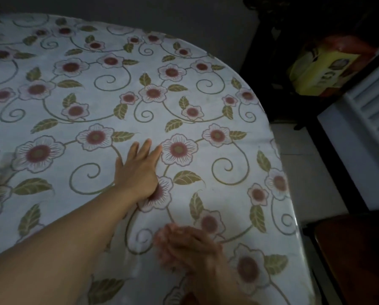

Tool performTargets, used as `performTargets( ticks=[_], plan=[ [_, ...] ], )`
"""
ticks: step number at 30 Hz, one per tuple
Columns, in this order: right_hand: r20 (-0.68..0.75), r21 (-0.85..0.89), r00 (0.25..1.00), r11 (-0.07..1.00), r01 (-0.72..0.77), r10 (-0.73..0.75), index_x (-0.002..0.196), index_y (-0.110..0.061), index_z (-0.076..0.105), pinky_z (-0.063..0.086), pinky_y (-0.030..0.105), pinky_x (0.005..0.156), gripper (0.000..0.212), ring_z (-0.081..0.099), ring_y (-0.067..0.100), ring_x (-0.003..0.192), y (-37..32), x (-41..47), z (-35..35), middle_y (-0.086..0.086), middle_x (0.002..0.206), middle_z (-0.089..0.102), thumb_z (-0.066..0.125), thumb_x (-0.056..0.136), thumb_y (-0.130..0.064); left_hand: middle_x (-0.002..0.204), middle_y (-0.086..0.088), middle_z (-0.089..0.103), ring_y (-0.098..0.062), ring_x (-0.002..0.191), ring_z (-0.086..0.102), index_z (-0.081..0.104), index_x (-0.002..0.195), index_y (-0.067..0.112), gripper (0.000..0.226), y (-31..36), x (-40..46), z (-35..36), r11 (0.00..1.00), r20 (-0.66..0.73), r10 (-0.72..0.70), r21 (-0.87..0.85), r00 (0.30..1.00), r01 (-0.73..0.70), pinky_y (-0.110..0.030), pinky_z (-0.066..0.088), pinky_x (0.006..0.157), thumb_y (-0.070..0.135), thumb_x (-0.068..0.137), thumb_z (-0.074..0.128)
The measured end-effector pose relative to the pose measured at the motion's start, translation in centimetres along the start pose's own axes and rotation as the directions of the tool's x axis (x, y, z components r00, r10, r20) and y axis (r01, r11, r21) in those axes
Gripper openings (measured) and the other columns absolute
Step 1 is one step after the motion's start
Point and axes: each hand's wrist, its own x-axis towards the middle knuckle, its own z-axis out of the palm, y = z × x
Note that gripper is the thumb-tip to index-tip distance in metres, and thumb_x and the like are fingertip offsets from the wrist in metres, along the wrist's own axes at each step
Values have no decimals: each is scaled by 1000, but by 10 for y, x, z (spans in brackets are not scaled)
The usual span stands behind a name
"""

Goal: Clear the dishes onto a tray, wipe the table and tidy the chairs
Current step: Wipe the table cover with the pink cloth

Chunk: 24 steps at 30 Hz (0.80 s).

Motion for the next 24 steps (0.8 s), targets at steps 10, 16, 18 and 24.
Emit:
performTargets(
  ticks=[10,16,18,24],
  plan=[
    [-295,-115,827,842,-528,478,107,-14,65,46,26,95,30,57,7,106,17,-5,-16,-3,108,64,45,93,3,159,7,-15,-23,147,-11,-1,150,35,63,-14,-90,27,996,-7,22,92,1000,-21,-55,10,115,26,99,34],
    [-3,56,957,956,-290,290,82,-11,75,48,11,81,26,62,-1,77,-63,-48,61,-12,86,67,61,78,-33,160,8,-10,-17,148,-9,6,151,32,63,-28,-93,20,994,-12,86,-66,996,-87,-46,11,119,19,98,37],
    [-149,-64,939,945,-321,309,72,4,64,54,22,63,31,62,11,60,-54,-12,40,6,66,63,74,73,-26,161,8,-4,-16,148,-5,12,151,30,62,-47,-102,15,993,-97,48,-101,994,-58,-46,15,118,18,97,39],
    [-245,-136,911,919,-370,331,116,-26,59,24,-3,87,32,42,-11,104,4,129,33,-6,123,51,47,88,-17,161,8,-4,-19,148,-4,10,152,27,61,-127,-109,-1,970,-182,-238,-87,954,225,-50,12,117,18,97,35]
  ],
)
